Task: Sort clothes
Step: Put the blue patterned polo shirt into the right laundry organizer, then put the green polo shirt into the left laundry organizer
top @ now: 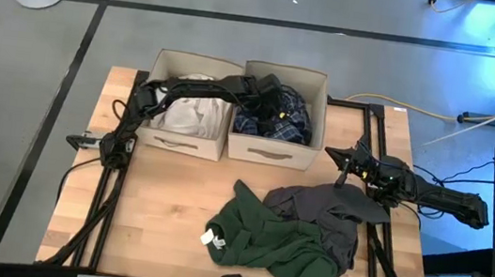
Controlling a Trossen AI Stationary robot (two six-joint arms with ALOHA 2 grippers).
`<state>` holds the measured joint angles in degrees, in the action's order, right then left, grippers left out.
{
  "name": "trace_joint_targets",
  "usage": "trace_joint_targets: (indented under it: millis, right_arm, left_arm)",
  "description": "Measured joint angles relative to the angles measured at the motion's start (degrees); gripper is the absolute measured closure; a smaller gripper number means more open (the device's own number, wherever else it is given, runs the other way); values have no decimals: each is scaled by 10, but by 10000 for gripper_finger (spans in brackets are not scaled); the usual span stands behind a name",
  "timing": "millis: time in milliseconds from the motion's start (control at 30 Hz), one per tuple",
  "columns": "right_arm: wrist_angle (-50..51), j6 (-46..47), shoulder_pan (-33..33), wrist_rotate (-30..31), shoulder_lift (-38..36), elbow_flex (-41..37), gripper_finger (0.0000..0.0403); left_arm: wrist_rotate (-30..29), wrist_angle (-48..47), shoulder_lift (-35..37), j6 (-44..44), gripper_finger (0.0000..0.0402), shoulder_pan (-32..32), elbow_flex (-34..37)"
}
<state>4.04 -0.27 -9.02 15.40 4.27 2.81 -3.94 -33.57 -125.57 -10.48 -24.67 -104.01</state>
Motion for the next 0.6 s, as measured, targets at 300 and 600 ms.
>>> trace_joint_targets:
  millis: [300, 600]
  right_arm:
    - [-8, 0, 0, 0, 0, 0, 397]
    - [-41, 0, 0, -8, 0, -4, 397]
  left_arm:
    - [3, -91, 66, 37, 241, 9, -39]
    - [3, -156, 199, 38, 222, 56, -56]
